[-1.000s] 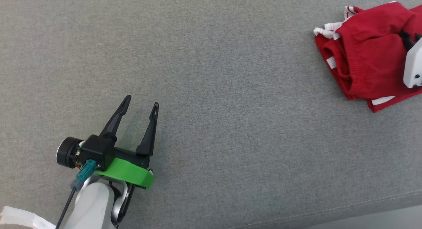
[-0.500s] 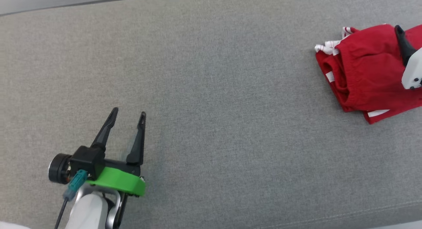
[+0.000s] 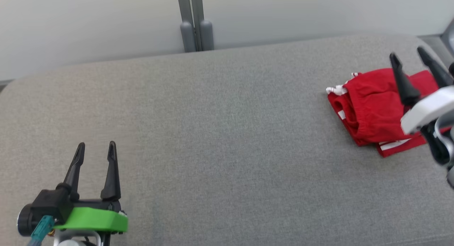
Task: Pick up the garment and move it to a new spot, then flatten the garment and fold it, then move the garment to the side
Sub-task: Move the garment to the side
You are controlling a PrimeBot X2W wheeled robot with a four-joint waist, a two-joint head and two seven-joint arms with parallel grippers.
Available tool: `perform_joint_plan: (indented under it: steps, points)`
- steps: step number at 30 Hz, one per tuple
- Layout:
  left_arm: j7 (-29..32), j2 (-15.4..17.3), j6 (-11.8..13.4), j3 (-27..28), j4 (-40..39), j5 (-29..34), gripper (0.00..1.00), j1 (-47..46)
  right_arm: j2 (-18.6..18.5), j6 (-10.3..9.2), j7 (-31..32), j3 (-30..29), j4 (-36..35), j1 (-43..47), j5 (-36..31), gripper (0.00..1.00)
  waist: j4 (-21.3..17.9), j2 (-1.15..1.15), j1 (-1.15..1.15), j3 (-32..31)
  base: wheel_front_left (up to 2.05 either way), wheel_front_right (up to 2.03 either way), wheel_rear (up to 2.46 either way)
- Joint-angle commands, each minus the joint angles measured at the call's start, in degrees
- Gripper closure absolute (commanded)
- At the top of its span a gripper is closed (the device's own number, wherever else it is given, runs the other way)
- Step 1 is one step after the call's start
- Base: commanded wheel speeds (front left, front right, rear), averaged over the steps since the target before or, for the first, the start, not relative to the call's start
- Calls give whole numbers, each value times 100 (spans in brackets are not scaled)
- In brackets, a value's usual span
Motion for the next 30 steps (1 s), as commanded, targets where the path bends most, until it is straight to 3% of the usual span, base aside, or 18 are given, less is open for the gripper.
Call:
perform_joint_plan:
  steps: [1,14,21,30]
  points:
    - [-14,2,8,58,-85,-8,0,172,95,0,-19,-268,-191,329,-186,0,102,0,0,-416,0,0,0]
    - [-14,-234,0,385,174,124,0,685,1446,1,-18,-2054,-2005,2927,-1543,0,136,0,0,-811,0,0,0]
    - [-14,-326,-28,498,377,375,0,809,1877,1,-17,-2218,-2221,3598,-1736,0,183,0,0,-912,0,0,0]
    - [-14,-436,-69,535,591,606,0,759,2003,1,-18,-2222,-2057,3594,-1836,0,253,0,0,-833,0,0,0]
